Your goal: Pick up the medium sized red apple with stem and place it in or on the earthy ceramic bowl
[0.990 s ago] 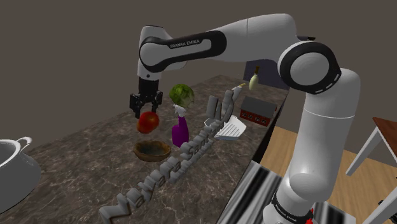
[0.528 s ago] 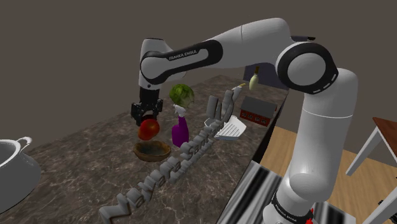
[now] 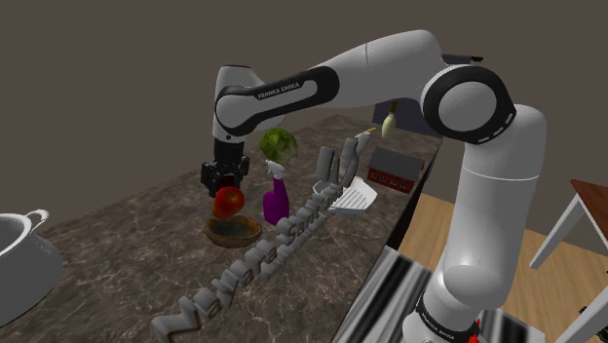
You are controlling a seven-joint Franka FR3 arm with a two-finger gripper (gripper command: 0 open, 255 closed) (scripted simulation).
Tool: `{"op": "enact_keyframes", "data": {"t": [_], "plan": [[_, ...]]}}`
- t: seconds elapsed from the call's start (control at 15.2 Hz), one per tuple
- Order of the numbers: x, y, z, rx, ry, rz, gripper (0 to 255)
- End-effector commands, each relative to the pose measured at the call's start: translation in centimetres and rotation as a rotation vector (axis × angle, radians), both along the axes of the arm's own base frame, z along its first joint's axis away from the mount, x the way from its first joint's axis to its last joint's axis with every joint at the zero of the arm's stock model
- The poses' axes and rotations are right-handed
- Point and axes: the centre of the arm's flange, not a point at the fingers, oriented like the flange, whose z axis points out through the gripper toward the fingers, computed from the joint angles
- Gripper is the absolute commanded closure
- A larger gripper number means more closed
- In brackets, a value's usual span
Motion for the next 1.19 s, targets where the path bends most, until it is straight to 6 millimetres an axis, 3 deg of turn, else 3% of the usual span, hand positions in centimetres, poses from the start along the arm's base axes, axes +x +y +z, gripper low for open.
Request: {"op": "enact_keyframes", "data": {"t": [0.0,0.07,0.4,0.66,1.12], "plan": [[0.0,0.0,0.0,0.0,0.0,0.0,255],[0.0,0.0,0.0,0.0,0.0,0.0,0],[0.0,0.0,0.0,0.0,0.0,0.0,0],[-0.3,-0.8,4.9,0.0,0.0,0.0,0],[-0.3,-0.8,4.9,0.0,0.0,0.0,0]]}}
